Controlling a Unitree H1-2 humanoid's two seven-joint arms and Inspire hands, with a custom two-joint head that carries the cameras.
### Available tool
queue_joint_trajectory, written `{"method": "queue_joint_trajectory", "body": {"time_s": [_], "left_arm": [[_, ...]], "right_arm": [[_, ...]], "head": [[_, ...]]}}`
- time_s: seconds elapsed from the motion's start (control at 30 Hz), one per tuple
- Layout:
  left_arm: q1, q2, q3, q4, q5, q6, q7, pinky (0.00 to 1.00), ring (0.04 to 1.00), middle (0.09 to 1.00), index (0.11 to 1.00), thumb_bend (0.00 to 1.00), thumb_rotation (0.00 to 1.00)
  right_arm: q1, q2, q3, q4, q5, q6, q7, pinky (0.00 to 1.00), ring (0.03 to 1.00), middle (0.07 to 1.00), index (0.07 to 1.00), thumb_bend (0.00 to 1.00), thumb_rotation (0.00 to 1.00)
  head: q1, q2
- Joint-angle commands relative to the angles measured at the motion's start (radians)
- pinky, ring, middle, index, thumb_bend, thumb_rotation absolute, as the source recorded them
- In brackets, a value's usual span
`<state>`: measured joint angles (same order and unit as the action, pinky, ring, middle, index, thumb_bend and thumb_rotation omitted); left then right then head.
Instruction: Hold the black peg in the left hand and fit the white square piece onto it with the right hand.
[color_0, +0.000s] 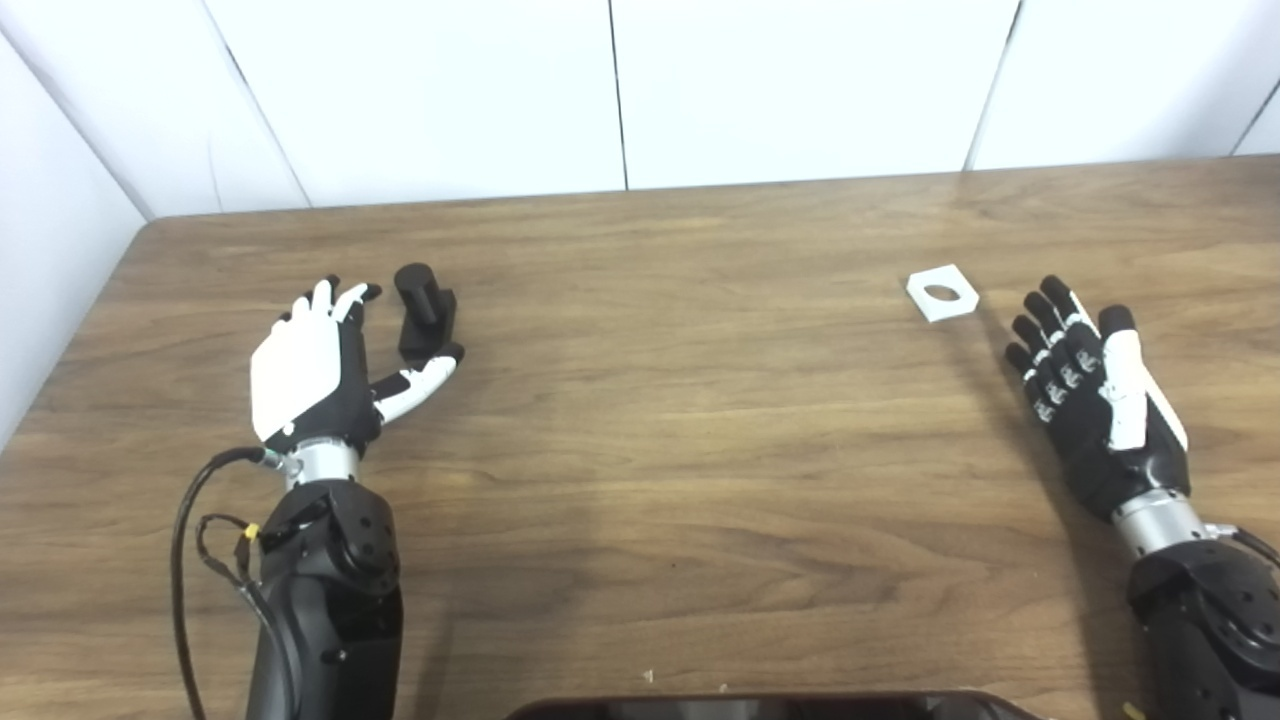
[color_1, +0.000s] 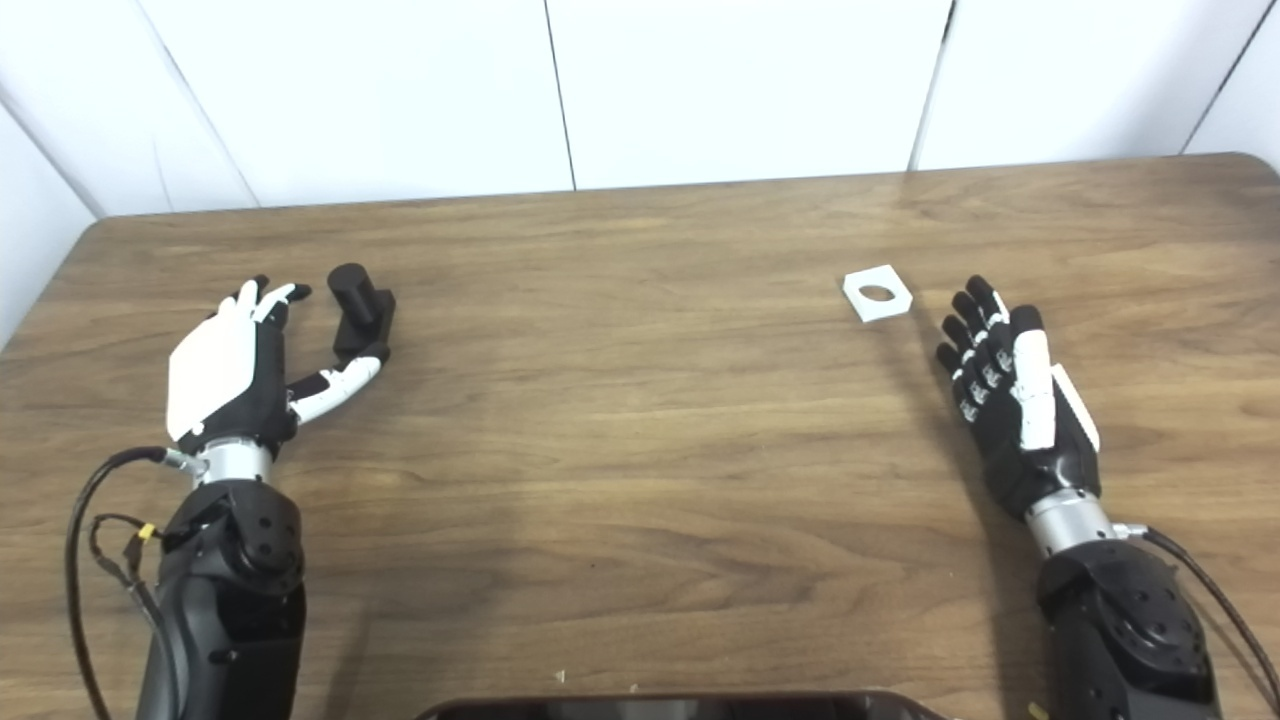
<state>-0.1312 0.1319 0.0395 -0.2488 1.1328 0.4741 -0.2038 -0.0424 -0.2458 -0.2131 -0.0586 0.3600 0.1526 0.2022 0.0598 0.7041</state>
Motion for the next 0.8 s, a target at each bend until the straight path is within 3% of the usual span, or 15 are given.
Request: {"method": "queue_joint_trajectory", "body": {"time_s": [0.0,0.77], "left_arm": [[-0.050,0.009,0.010,-0.009,0.035,-0.005,0.004,1.00,1.000,1.000,0.844,0.72,0.59],[-0.121,0.007,0.006,0.089,0.229,-0.005,-0.072,1.00,1.000,1.000,0.798,0.76,0.56]], "right_arm": [[-0.014,-0.010,0.002,-0.007,0.013,-0.027,0.024,1.00,1.000,1.000,1.000,0.59,1.00],[-0.005,-0.005,0.010,-0.002,0.019,-0.027,0.027,1.00,1.000,1.000,1.000,0.60,1.00]], "head": [[0.001,0.001],[-0.003,-0.018]]}}
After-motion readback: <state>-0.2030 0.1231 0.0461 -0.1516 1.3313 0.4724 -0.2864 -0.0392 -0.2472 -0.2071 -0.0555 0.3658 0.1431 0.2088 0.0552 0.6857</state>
